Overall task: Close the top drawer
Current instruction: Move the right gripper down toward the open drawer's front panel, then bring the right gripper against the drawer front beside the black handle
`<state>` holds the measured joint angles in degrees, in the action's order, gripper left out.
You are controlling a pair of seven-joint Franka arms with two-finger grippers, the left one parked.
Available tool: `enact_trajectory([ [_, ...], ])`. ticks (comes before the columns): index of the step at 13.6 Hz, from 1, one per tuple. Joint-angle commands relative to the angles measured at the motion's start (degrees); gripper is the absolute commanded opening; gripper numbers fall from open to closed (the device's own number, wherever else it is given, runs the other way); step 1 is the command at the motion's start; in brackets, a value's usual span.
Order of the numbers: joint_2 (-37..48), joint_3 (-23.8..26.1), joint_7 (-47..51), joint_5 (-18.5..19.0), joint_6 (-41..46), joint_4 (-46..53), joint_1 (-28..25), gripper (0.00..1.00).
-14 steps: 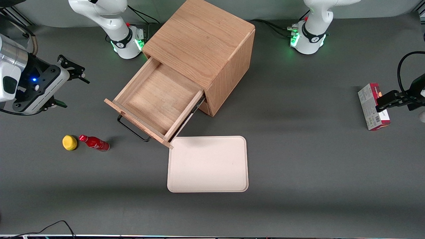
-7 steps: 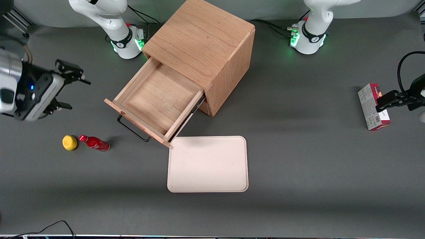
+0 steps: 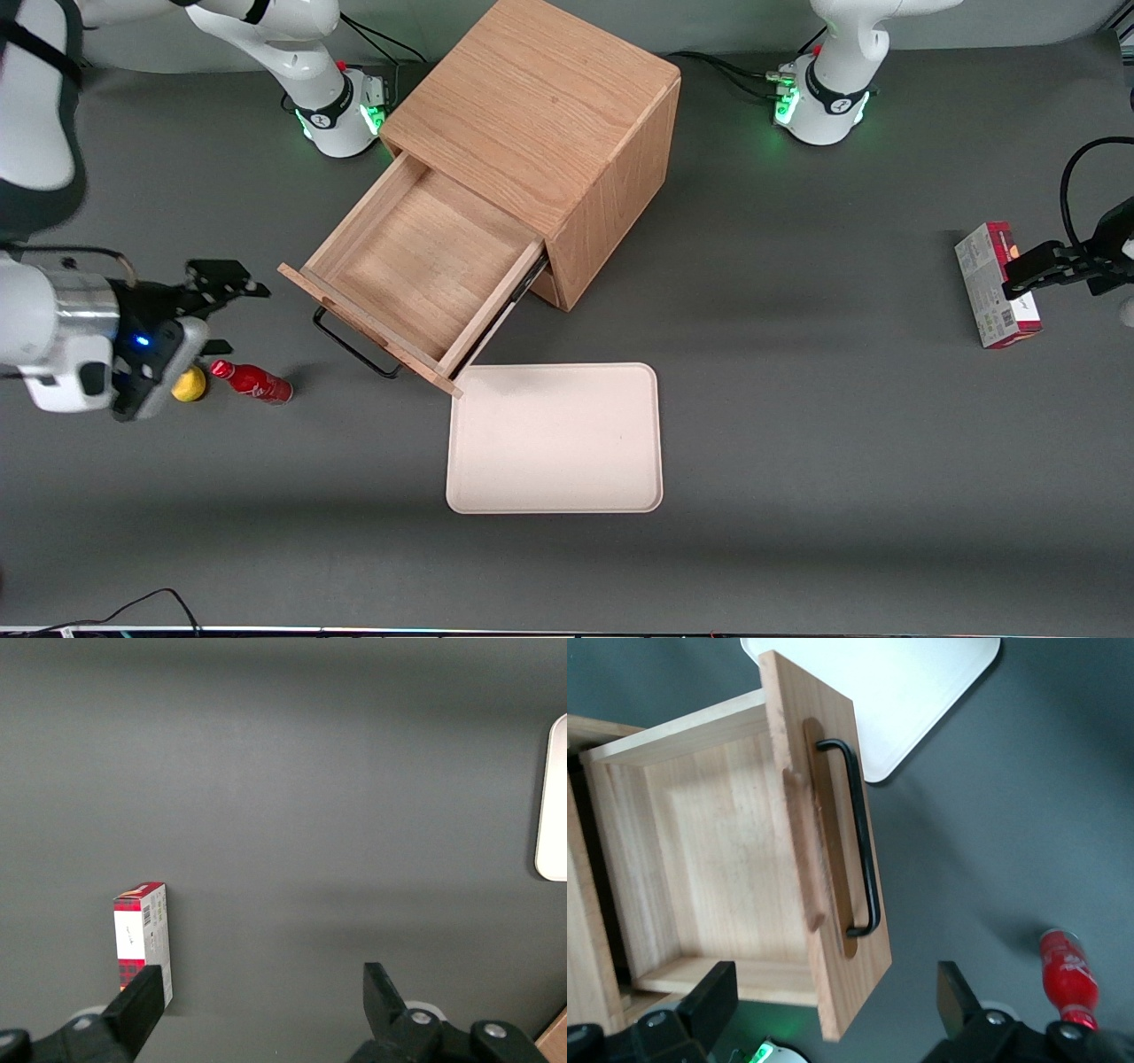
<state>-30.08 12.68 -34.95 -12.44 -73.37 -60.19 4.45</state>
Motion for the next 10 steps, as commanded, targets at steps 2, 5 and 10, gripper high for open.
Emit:
enact_trajectory([
  [2,-1.9,0.0,1.6,-0.7,-5.0,-1.2,-1.0,1.0],
  [5,-1.3,0.0,1.7,-0.9,-9.8,-6.3,-1.0,1.0],
  [10,2.0,0.2,1.9,-1.3,-18.9,-17.0,-0.9,1.0],
])
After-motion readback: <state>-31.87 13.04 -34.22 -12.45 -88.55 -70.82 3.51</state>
